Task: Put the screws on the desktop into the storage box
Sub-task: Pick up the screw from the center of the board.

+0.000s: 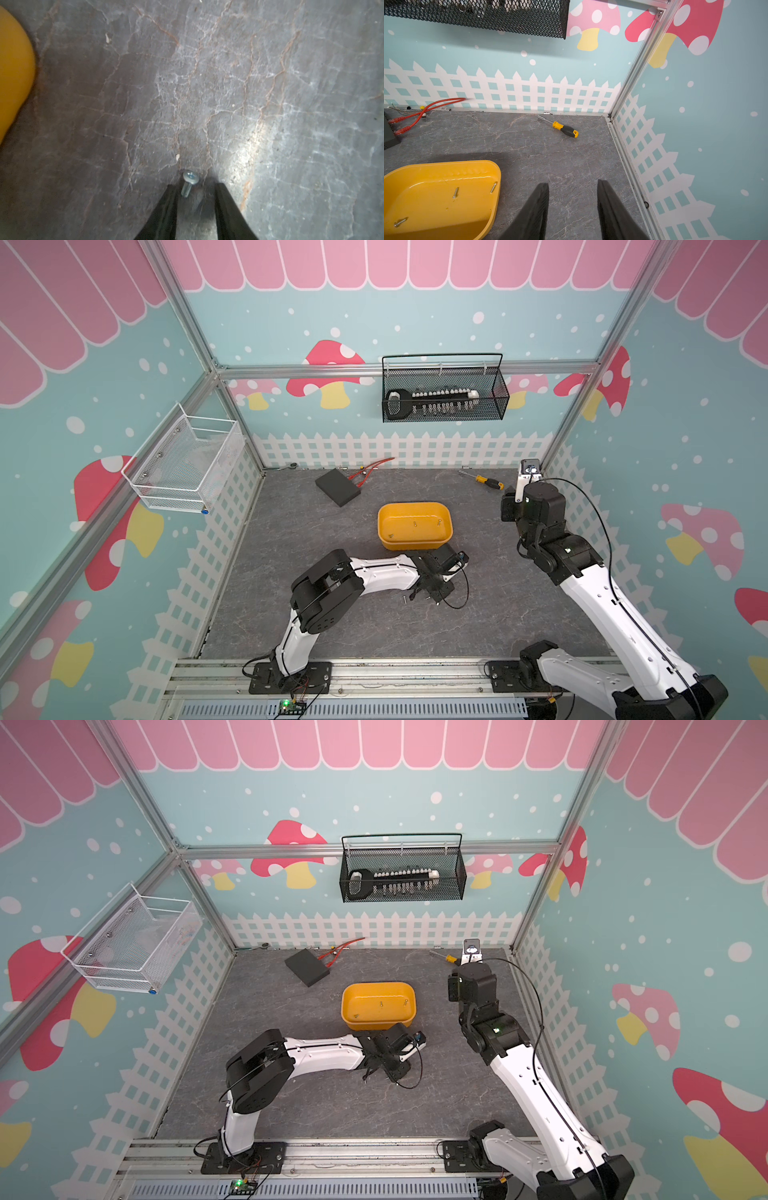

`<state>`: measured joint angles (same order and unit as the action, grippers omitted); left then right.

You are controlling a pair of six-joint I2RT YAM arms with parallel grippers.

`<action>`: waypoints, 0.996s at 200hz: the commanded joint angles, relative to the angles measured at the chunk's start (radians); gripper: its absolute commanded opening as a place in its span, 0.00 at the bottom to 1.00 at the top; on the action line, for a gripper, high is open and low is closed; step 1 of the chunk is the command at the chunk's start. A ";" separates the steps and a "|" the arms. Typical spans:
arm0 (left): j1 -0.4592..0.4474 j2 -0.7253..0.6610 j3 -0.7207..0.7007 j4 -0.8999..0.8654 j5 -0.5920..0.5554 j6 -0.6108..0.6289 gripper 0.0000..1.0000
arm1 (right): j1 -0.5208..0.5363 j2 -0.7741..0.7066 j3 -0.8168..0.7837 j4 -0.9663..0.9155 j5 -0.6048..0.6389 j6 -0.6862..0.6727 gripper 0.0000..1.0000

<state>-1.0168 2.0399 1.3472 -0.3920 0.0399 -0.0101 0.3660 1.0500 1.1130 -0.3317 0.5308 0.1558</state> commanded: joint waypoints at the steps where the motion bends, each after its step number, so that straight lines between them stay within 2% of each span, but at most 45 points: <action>1: -0.008 0.029 0.019 -0.022 -0.015 0.021 0.30 | -0.007 -0.012 -0.013 0.019 -0.006 0.013 0.44; 132: -0.012 0.016 0.021 -0.033 -0.022 0.021 0.01 | -0.015 -0.005 -0.016 0.032 -0.032 0.014 0.44; 173: -0.011 -0.012 0.020 -0.036 -0.028 0.019 0.00 | -0.015 -0.002 -0.010 0.038 -0.038 0.012 0.44; 199: 0.002 -0.052 0.012 -0.034 0.011 0.010 0.00 | -0.016 0.002 -0.004 0.040 -0.035 0.005 0.44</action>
<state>-1.0168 2.0399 1.3567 -0.4011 0.0273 0.0044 0.3588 1.0504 1.1118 -0.3202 0.4965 0.1585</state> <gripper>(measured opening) 0.044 0.437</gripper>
